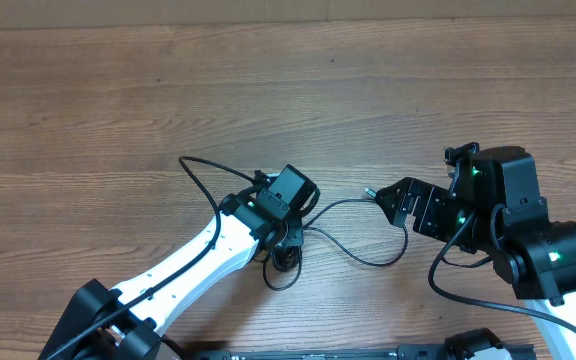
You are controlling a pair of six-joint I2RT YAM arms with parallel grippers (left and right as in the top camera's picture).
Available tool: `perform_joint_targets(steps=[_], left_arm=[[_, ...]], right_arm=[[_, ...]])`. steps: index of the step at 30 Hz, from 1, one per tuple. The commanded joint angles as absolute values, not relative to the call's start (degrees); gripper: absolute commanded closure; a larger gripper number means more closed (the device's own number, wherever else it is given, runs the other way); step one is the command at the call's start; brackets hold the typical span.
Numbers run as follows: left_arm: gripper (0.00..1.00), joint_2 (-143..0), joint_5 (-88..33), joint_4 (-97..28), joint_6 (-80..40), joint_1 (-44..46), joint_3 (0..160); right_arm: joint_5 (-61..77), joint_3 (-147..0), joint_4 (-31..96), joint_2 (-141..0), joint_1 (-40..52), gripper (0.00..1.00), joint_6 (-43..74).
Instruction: Untangle cables
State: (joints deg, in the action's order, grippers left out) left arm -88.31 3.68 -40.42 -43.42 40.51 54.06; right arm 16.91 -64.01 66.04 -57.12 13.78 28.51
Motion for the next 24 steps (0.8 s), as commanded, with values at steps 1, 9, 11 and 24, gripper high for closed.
perform_joint_targets(steps=[1,9,11,24], left_arm=[[0.96,-87.9,4.3,-40.5,-42.3,39.4,54.2],[0.96,-82.0,-9.0,-41.1,-30.7,30.1,62.0],[0.96,-80.5,-14.1,-40.2,-29.6,27.4,63.2],[0.96,-77.5,-34.8,-35.0,-34.7,15.9,63.7]], right_arm=[[16.1,-65.3,66.2,-56.7,13.4,0.0,28.8],[20.1,-65.3,66.1,-57.0,13.4,0.0,28.8],[21.9,-65.2,66.1,-57.5,13.4,0.0,28.8],[36.4,-65.2,63.8,-66.1,13.5,0.0,28.8]])
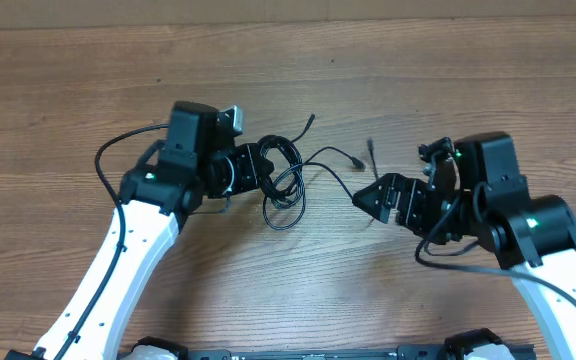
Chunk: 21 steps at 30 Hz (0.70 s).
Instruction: Untangle cables
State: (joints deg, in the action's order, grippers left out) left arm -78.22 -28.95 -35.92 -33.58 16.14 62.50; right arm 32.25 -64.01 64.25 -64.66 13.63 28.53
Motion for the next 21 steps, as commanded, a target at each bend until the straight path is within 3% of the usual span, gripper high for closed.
perform_joint_targets(steps=[1,4,10,14,18,21], left_arm=[[0.96,-77.5,-35.0,-34.4,-34.7,15.9,63.7],[0.96,-77.5,-37.6,-32.2,-34.7,15.9,63.7],[0.96,-77.5,-39.0,-30.0,-34.7,15.9,63.7],[0.96,-77.5,-39.6,-30.0,-34.7,15.9,63.7],[0.96,-77.5,-40.5,-29.9,-34.7,15.9,63.7],[0.96,-77.5,-40.5,-29.9,-34.7,15.9,63.7]], right_arm=[[37.0,-65.2,63.5,-67.1,13.6,0.0,28.8],[37.2,-65.2,62.2,-70.0,15.0,0.01,28.8],[36.3,-65.2,56.1,-75.0,19.2,0.16,28.8],[34.0,-65.2,52.6,-77.9,20.3,0.18,34.3],[33.9,-65.2,50.5,-80.2,20.3,0.29,37.4],[34.0,-65.2,50.2,-81.3,20.3,0.32,37.8]])
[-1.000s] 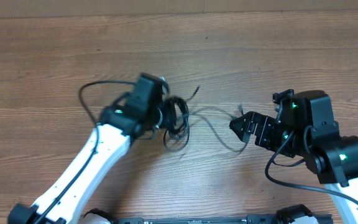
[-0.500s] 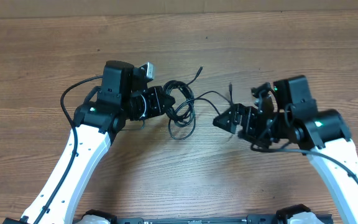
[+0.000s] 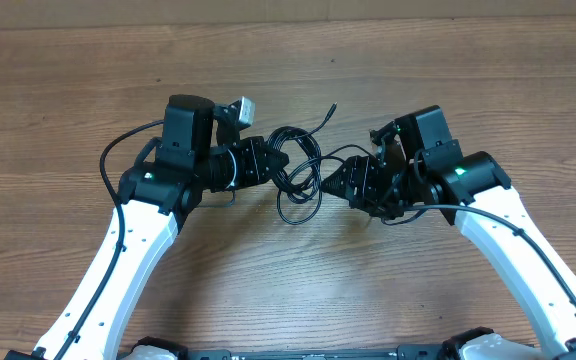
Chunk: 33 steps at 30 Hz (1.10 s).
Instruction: Untangle cables
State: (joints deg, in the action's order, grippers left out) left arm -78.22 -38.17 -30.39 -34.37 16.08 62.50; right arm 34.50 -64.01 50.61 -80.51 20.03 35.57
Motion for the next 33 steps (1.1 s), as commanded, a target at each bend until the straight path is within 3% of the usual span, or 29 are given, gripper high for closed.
perform_joint_targets(steps=[1,15,26,33], left_arm=[[0.96,-77.5,-40.5,-29.9,-34.7,15.9,63.7],[0.96,-77.5,-37.2,-29.8,-34.2,16.1,63.7],[0.96,-77.5,-34.2,-29.7,-34.3,16.1,63.7],[0.96,-77.5,-35.6,-29.7,-34.9,16.1,63.7]], right_arm=[[34.0,-65.2,50.2,-81.5,20.3,0.32,37.7],[37.1,-65.2,50.2,-81.5,20.3,0.45,37.7],[38.9,-65.2,44.4,-81.5,23.0,0.46,37.8],[23.8,-65.2,43.1,-81.5,28.1,0.59,44.8]])
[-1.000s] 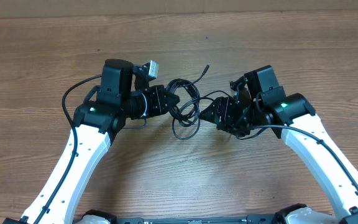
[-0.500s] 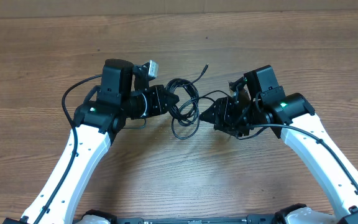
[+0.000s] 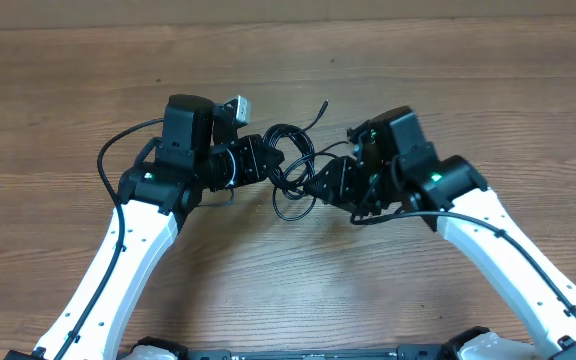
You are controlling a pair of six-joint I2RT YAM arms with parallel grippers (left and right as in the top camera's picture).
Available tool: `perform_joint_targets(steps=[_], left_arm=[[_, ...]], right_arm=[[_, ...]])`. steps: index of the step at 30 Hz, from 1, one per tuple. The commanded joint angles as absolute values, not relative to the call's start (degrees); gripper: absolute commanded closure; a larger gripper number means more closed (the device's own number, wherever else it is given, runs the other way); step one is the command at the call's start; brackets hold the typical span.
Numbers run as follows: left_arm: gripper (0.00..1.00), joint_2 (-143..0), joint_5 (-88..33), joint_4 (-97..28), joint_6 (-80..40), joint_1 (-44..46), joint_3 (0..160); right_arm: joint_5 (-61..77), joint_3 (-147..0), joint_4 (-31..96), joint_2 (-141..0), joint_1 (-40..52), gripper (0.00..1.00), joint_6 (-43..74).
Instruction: Untangle cables
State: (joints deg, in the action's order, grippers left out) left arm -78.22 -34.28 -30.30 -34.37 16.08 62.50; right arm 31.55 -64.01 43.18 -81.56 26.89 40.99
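A tangle of thin black cable (image 3: 290,150) hangs in loops between the two arms at the table's middle, with one free end (image 3: 323,104) sticking up toward the far side. My left gripper (image 3: 268,160) is shut on the left side of the bundle. My right gripper (image 3: 311,186) reaches in from the right, its tip against the lower loops (image 3: 290,208). Its fingers are seen edge-on, so how they stand is unclear.
The wooden table (image 3: 448,80) runs on all sides. The left arm's own black lead (image 3: 118,150) arcs out to the left. The right arm's lead (image 3: 438,212) lies under its forearm. Both arms meet close together at the centre.
My right gripper has moved a little further left, and its tip is now in the cable's lower loops. The left gripper and the bundle stayed almost still.
First the cable lay spread on the table, the left gripper over its coils and the right gripper at a plug end. Then the left gripper held the bundle further back and left, the plug end free. The right gripper has since closed in on the loops.
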Motion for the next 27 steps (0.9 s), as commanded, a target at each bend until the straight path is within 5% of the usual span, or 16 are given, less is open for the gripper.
perform_joint_targets(steps=[1,10,18,24,27], left_arm=[[0.96,-77.5,-35.6,-29.7,-34.9,16.1,63.7],[0.96,-77.5,-39.1,-29.5,-34.9,16.1,63.7],[0.96,-77.5,-41.5,-26.1,-37.6,16.1,63.7],[0.96,-77.5,-42.0,-22.0,-43.2,16.1,63.7],[0.96,-77.5,-42.7,-22.0,-44.4,16.1,63.7]], right_arm=[[23.5,-65.2,43.1,-81.5,28.4,0.6,45.1],[21.8,-65.1,42.0,-82.3,29.0,0.64,46.8],[22.0,-64.6,41.8,-82.4,29.7,0.76,48.2],[20.3,-64.2,42.3,-83.9,30.8,0.96,48.2],[19.6,-64.2,42.5,-85.2,30.8,0.96,48.2]])
